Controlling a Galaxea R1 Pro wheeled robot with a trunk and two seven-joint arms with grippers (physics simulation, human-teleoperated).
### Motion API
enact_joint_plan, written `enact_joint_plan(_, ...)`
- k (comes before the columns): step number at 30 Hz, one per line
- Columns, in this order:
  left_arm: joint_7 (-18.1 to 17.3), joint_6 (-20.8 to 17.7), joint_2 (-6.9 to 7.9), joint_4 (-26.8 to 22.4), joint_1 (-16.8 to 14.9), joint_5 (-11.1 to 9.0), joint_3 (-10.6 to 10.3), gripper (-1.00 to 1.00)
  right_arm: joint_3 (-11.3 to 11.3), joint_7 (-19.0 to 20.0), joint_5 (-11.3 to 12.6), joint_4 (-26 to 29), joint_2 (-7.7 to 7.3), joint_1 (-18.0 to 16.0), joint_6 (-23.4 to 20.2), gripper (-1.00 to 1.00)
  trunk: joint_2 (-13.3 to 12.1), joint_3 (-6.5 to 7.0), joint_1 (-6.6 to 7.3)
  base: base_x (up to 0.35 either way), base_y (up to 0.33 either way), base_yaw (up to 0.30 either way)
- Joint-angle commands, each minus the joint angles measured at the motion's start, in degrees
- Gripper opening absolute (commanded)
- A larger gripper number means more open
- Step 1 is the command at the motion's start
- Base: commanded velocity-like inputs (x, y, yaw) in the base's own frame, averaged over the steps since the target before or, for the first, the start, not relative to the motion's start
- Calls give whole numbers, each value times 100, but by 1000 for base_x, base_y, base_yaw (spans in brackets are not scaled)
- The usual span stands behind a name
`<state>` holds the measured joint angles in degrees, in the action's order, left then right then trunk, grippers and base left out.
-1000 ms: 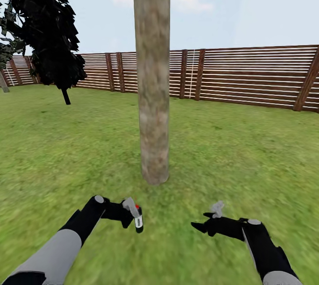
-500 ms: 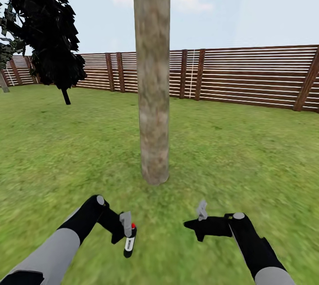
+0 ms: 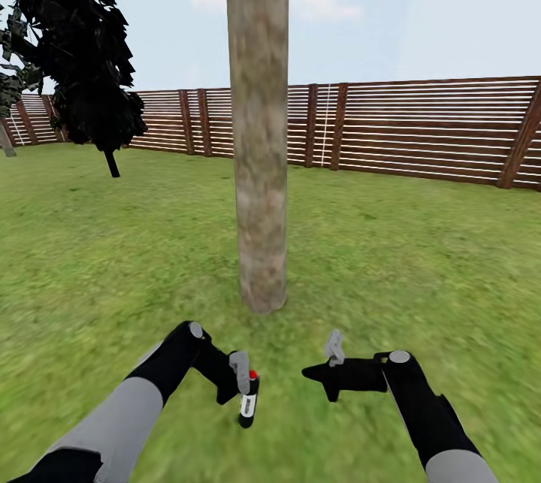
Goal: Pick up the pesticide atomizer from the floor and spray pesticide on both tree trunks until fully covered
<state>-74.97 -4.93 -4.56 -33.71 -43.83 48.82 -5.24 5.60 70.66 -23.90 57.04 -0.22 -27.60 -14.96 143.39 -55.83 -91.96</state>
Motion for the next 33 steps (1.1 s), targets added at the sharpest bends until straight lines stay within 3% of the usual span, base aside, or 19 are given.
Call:
enact_joint_plan(1, 1, 1, -25, 0, -4, -1, -2, -100, -66, 0, 0, 0, 8, 0, 1, -100, 0, 0, 0, 0, 0, 0)
enact_joint_plan(3, 0, 1, -101, 1, -10, -1, -10, -100, -290, 0, 0, 0, 14, 0, 0, -100, 0, 0, 0, 0, 0, 0)
enact_joint_plan(6, 0, -5, -233, -1, -11, 3, -42, -100, -378, 0, 0, 0, 21, 0, 1, -100, 0, 0, 0, 0, 0, 0)
enact_joint_plan(15, 8, -51, -393, 4, -11, 92, -417, -100, -393, 0, 0, 1, 22, 0, 0, -100, 0, 0, 0, 0, 0, 0)
enact_joint_plan(20, 23, -61, -473, 4, -11, 92, -442, -100, -393, 0, 0, 0, 22, 0, 1, -100, 0, 0, 0, 0, 0, 0)
enact_joint_plan(25, 74, -362, -543, 4, -11, 92, -446, -100, -393, 0, 0, 0, 22, 0, 1, -100, 0, 0, 0, 0, 0, 0)
enact_joint_plan(33, 243, -395, -544, 4, -11, 92, -481, -100, -393, 0, 0, 0, 22, 0, 1, -100, 0, 0, 0, 0, 0, 0)
